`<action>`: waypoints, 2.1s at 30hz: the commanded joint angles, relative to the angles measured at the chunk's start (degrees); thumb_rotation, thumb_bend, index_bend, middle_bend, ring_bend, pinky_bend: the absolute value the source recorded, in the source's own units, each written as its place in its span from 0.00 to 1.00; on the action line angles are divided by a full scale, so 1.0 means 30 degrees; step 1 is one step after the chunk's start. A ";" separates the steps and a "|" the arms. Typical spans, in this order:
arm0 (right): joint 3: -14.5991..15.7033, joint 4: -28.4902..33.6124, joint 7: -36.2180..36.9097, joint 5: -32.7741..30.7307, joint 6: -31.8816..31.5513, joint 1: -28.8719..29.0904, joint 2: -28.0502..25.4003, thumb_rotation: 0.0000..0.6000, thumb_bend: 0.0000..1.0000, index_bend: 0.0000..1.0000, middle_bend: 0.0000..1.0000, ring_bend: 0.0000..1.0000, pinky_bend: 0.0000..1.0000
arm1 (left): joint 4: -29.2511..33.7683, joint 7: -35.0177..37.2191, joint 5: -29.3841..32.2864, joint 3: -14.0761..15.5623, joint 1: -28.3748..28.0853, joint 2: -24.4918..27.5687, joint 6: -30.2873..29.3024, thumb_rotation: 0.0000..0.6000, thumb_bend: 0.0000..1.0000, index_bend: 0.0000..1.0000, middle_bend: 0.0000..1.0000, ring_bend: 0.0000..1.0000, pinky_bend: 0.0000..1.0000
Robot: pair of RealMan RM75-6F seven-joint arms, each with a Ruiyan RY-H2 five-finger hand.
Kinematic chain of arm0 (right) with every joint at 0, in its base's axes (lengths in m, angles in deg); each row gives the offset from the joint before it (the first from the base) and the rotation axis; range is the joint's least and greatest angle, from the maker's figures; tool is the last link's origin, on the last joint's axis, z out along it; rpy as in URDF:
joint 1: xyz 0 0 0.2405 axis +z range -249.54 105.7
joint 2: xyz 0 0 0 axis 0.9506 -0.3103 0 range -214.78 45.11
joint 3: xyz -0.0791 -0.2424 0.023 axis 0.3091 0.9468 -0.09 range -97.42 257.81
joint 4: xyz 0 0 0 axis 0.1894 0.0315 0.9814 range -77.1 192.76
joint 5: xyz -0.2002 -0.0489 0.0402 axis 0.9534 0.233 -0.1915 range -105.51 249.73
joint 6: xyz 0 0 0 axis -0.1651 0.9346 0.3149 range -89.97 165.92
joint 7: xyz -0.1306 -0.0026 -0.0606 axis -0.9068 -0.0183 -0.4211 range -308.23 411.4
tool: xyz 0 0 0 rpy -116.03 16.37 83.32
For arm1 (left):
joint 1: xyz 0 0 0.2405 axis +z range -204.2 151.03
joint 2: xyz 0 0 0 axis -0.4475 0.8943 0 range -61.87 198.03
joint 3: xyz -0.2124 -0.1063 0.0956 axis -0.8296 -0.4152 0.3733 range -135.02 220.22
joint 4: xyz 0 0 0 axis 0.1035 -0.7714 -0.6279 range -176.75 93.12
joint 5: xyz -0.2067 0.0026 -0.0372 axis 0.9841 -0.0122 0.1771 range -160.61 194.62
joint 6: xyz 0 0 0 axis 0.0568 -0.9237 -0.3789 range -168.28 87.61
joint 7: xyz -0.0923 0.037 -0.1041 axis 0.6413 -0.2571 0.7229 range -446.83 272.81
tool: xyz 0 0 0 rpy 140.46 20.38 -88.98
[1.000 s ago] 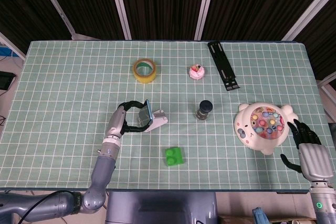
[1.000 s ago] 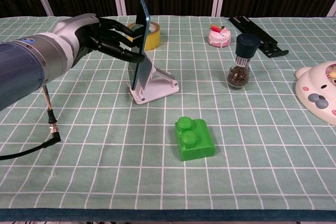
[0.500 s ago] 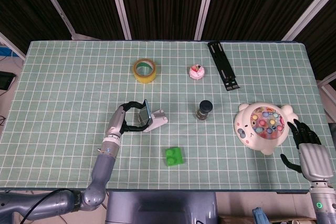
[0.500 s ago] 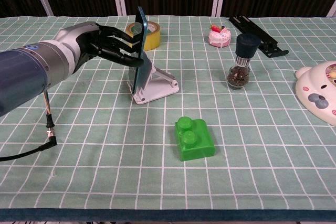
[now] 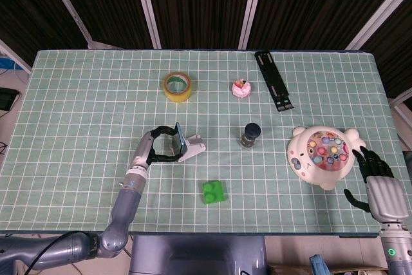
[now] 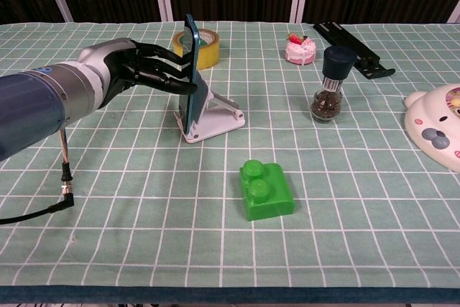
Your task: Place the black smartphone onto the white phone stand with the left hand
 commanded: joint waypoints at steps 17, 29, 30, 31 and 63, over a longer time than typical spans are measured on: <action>0.0005 0.0007 0.0010 0.0008 -0.0008 -0.0004 -0.0009 1.00 0.36 0.06 0.00 0.00 0.15 | -0.0591 0.0442 -0.0042 0.0230 -0.0180 0.0094 0.0440 1.00 0.21 0.55 0.61 0.12 0.00; 0.0006 0.0003 0.0009 0.0008 -0.0004 -0.0001 -0.0006 1.00 0.36 0.06 0.00 0.00 0.15 | -0.0676 0.0798 -0.0375 0.0352 -0.0240 0.0079 0.0565 1.00 0.21 0.55 0.61 0.12 0.01; 0.0007 0.0006 0.0017 0.0007 -0.0002 -0.0001 -0.0006 1.00 0.36 0.06 0.00 0.00 0.15 | -0.0710 0.0819 -0.0379 0.0372 -0.0249 0.0058 0.0578 1.00 0.21 0.55 0.61 0.12 0.01; 0.0006 0.0003 0.0024 0.0005 0.0001 0.0000 -0.0007 1.00 0.36 0.06 0.00 0.00 0.15 | -0.0744 0.0842 -0.0386 0.0390 -0.0258 0.0046 0.0602 1.00 0.21 0.55 0.61 0.12 0.01; 0.0006 -0.0007 0.0029 0.0004 -0.0001 -0.0001 -0.0005 1.00 0.36 0.06 0.00 0.00 0.15 | -0.1366 0.0896 -0.0292 0.0664 -0.0542 0.0094 0.1104 1.00 0.21 0.50 0.56 0.12 0.01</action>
